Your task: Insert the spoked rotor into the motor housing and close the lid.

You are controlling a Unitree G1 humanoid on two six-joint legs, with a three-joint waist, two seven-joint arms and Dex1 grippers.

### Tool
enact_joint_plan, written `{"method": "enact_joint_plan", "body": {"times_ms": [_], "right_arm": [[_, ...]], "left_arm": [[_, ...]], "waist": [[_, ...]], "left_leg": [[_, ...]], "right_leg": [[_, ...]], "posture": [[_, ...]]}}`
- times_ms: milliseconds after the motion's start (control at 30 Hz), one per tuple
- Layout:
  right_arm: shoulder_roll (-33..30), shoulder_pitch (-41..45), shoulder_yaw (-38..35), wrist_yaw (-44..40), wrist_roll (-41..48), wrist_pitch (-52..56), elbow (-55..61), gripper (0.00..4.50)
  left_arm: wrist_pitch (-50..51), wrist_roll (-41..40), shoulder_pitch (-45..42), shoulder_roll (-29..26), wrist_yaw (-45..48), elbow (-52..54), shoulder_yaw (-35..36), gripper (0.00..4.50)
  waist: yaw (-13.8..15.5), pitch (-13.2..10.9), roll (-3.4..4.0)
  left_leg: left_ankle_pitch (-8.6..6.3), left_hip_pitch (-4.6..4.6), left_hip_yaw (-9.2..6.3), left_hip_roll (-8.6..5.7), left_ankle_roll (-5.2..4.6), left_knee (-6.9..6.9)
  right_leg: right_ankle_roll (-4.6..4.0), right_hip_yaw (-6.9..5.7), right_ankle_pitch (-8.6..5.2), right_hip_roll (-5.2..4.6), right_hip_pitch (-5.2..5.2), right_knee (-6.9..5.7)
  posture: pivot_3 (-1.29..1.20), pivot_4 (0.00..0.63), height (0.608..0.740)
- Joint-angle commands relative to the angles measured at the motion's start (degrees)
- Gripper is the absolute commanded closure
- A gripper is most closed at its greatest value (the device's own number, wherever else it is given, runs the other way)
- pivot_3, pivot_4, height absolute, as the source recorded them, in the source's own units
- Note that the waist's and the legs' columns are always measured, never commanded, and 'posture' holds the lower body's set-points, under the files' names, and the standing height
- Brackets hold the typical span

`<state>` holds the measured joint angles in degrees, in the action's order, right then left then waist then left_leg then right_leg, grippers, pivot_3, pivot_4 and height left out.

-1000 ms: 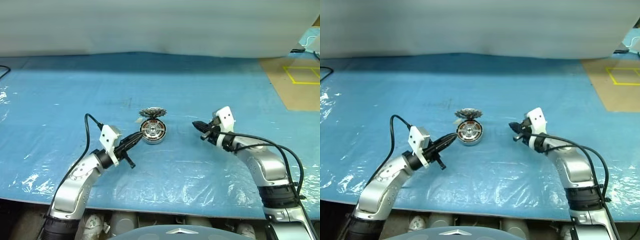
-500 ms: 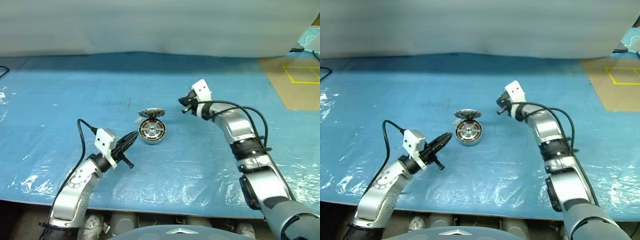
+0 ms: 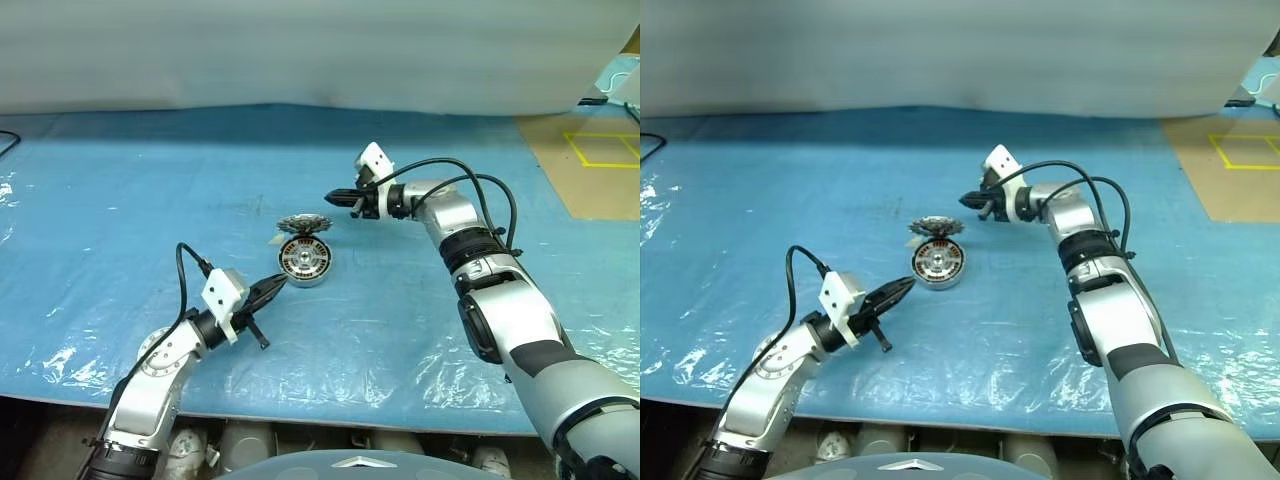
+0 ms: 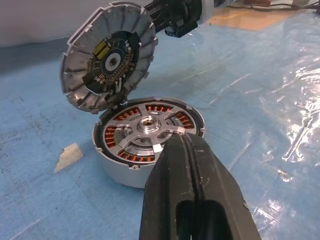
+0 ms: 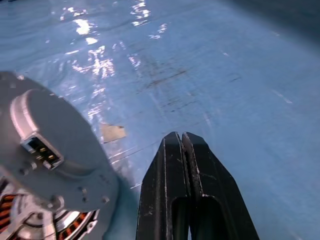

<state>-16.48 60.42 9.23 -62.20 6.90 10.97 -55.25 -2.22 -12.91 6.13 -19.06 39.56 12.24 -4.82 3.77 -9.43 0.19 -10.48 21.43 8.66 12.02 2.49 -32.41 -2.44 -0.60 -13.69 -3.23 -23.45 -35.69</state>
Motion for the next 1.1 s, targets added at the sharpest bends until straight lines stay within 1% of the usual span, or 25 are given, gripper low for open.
{"method": "enact_joint_plan", "body": {"times_ms": [33,300,433,533,667,900,967,1100], "right_arm": [[1.8,3.4,-1.4,-1.9,0.4,-1.6,-1.4,4.50],[7.9,7.9,-3.1,2.2,-0.5,-5.5,-7.6,4.50],[9.7,8.9,-3.1,-3.5,0.2,-3.7,-7.1,4.50],[8.4,7.5,-1.7,-11.2,0.4,0.1,-3.2,4.50],[6.0,4.0,0.0,-16.7,0.2,4.5,4.4,4.50],[3.9,-4.1,1.0,-16.5,2.0,12.9,19.7,4.50],[3.4,-8.6,2.6,-17.1,2.5,15.5,25.8,4.50],[3.2,-12.8,4.0,-15.7,3.3,19.2,31.9,4.50]], "left_arm": [[-1.5,0.2,0.7,1.4,-1.9,-0.1,-0.2,4.47],[2.2,-2.4,0.8,4.2,-6.5,3.4,1.5,4.47],[2.9,-2.2,1.2,3.9,-7.2,4.5,1.2,4.47],[3.5,-2.7,1.7,3.4,-7.2,5.6,1.5,4.47],[3.7,-3.4,2.4,2.5,-6.8,5.8,2.0,4.47],[3.5,-3.8,2.3,1.9,-6.4,4.9,2.4,4.47],[3.5,-3.8,2.3,1.9,-6.3,4.8,2.5,4.47],[3.3,-3.8,2.3,1.6,-6.1,4.7,2.4,4.47]], "waist": [[-0.2,0.0,0.00],[-0.3,0.0,0.02],[-0.3,0.0,0.02],[-0.1,0.0,0.02],[0.2,0.0,0.01],[0.1,0.0,0.01],[0.1,0.0,0.00],[0.1,0.0,0.00]], "left_leg": [[0.00,0.00,0.00,0.01,0.00,-0.03],[-0.01,0.10,0.06,0.32,0.00,-0.07],[0.00,0.43,0.06,0.33,-0.02,-0.10],[0.10,0.65,0.06,0.37,-0.19,-0.18],[0.10,0.67,0.05,0.44,-0.20,-0.24],[0.01,0.62,0.05,0.46,-0.05,-0.33],[0.02,0.61,0.05,0.46,-0.03,-0.33],[0.11,0.60,0.05,0.44,0.15,-0.33]], "right_leg": [[-0.01,0.00,0.00,0.00,-0.02,-0.03],[-0.07,0.00,0.02,0.03,-0.17,-0.08],[-0.08,-0.01,0.02,0.04,-0.48,-0.09],[-0.08,-0.08,0.02,0.04,-0.62,-0.09],[-0.09,-0.12,0.03,0.07,-0.63,-0.12],[-0.12,-0.09,0.05,0.09,-0.62,-0.23],[-0.12,-0.07,0.05,0.10,-0.62,-0.23],[-0.11,-0.07,0.06,0.11,-0.61,-0.21]], "posture": [[0.00,0.150,0.740],[0.00,0.150,0.740],[0.00,0.150,0.740],[0.00,0.150,0.740],[0.00,0.150,0.740],[0.00,0.150,0.740],[0.00,0.150,0.740],[0.00,0.150,0.740]]}}
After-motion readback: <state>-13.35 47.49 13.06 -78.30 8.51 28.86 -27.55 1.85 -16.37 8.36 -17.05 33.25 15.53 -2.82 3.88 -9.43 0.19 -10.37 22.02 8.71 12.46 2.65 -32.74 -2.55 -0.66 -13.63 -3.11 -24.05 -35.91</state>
